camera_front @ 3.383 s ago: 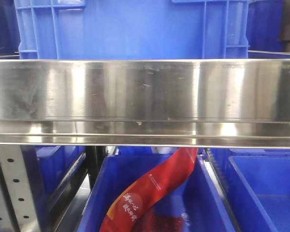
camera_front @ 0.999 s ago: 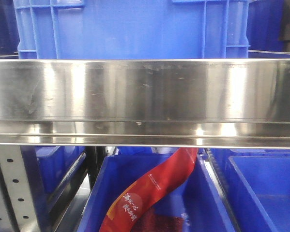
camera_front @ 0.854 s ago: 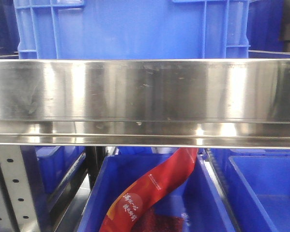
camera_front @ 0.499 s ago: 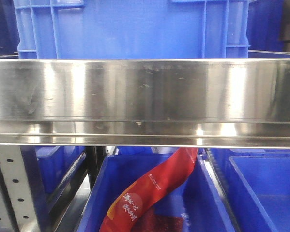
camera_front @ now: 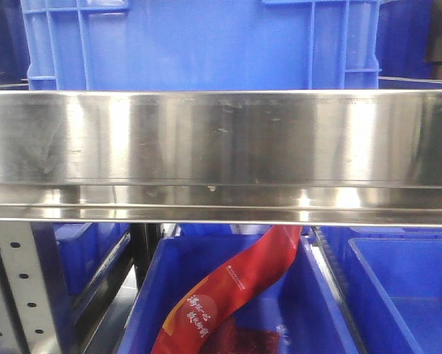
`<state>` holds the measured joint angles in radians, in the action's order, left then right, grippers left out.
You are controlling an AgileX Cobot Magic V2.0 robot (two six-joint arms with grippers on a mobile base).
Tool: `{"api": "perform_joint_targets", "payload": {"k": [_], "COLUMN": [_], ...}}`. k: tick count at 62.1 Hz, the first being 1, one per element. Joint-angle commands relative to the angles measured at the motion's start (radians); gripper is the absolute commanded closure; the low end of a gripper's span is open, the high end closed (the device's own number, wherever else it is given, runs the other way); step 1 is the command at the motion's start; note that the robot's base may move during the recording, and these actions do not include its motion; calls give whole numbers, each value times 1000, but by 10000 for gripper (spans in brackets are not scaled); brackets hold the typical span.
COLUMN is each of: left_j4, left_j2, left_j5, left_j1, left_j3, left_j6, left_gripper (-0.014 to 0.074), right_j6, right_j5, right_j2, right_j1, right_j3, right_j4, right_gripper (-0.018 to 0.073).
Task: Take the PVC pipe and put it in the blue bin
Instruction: 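Open the left and right grippers to release the clamps, then raise both open grippers up out of the blue bin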
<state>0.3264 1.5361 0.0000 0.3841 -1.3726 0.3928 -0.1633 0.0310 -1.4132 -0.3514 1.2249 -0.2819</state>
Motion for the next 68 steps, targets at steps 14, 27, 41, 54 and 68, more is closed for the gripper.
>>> {"api": "perform_joint_targets", "payload": {"k": [14, 27, 41, 54, 68], "left_j4": [6, 6, 6, 6, 6], "left_j2": [-6, -38, -78, -138, -178], "left_j5": [13, 13, 44, 56, 157], "left_j1": [0, 9, 11, 13, 13], "left_j3": [-7, -7, -7, -7, -7], "left_j6": [0, 0, 0, 0, 0], "left_gripper": [421, 421, 427, 437, 685], "right_j6": [-3, -3, -3, -3, -3], "right_j5": [23, -31, -70, -87, -154], "right_j2": [49, 109, 161, 207, 239], "right_j1": [-1, -1, -1, -1, -1], "right_j3": [9, 9, 9, 8, 8], "right_j4": [9, 66, 66, 66, 66], "right_gripper": [386, 386, 389, 417, 682]}}
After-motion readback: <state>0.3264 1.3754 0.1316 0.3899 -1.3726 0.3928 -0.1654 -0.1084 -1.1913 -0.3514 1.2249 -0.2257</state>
